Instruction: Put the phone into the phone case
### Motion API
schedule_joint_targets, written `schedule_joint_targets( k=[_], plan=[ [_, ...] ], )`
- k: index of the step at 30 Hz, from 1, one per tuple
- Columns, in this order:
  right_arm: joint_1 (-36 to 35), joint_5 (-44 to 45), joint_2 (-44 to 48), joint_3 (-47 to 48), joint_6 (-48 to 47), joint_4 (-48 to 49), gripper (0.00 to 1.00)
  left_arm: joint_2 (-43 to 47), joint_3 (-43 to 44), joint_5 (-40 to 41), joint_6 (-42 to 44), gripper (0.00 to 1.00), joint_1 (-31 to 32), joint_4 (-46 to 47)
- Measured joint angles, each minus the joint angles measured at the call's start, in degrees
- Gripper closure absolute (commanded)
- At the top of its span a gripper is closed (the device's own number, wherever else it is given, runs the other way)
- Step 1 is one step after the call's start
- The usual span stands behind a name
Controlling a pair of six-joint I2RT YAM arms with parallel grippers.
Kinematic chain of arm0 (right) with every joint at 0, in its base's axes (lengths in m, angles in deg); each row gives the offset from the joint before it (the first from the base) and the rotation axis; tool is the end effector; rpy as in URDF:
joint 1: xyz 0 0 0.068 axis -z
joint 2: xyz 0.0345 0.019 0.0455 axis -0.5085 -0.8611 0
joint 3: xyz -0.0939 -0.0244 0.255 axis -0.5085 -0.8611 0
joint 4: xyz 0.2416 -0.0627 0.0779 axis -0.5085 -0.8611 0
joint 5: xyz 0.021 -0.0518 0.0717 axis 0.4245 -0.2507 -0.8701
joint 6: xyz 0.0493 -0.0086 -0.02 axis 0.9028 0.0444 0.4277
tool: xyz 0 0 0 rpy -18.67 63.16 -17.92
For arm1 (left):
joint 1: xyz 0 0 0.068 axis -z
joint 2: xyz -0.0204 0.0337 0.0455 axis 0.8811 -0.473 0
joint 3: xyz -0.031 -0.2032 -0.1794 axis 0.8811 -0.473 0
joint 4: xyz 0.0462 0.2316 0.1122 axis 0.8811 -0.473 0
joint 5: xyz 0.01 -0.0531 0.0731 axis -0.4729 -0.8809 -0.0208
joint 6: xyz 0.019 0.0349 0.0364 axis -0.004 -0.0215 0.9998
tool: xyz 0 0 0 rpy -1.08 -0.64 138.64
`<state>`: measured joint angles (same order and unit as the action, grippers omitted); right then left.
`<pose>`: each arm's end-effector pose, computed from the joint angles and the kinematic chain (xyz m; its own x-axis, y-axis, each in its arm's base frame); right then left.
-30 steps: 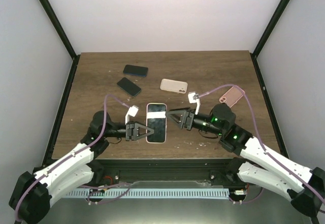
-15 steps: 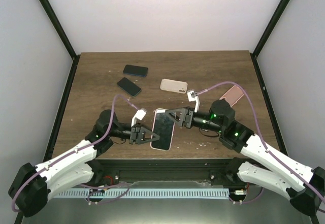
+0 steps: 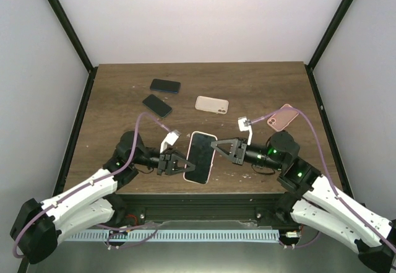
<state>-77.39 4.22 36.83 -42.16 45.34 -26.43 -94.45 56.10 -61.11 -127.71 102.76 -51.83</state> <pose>0.1013 0.1305 0.3277 -0.7662 0.2203 -0.6037 -0.5675 0.2087 0.7965 0.1259 -0.1508 0.2700 -0.7487 0.1602 -0.6433 0.6267 -0.1453 -0.7656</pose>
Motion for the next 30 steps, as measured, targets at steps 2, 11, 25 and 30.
schedule_joint_targets(
  k=[2,11,25,30],
  plan=[
    [0.0,0.2,0.7,-0.5,0.3,-0.4,0.99,0.0,0.0,-0.1,0.1,1.0,0.1,-0.6],
    [0.0,1.4,0.4,-0.2,-0.4,-1.3,0.52,0.0,3.0,1.3,4.1,1.0,0.2,-8.5],
    [0.0,-4.6,-1.5,-4.5,1.2,1.7,0.23,2.1,3.3,14.4,0.9,1.0,-0.2,-7.8],
    [0.0,-6.2,-1.9,-5.8,2.1,2.4,0.41,1.7,3.3,16.5,-0.2,1.0,-0.2,-5.9]
  ],
)
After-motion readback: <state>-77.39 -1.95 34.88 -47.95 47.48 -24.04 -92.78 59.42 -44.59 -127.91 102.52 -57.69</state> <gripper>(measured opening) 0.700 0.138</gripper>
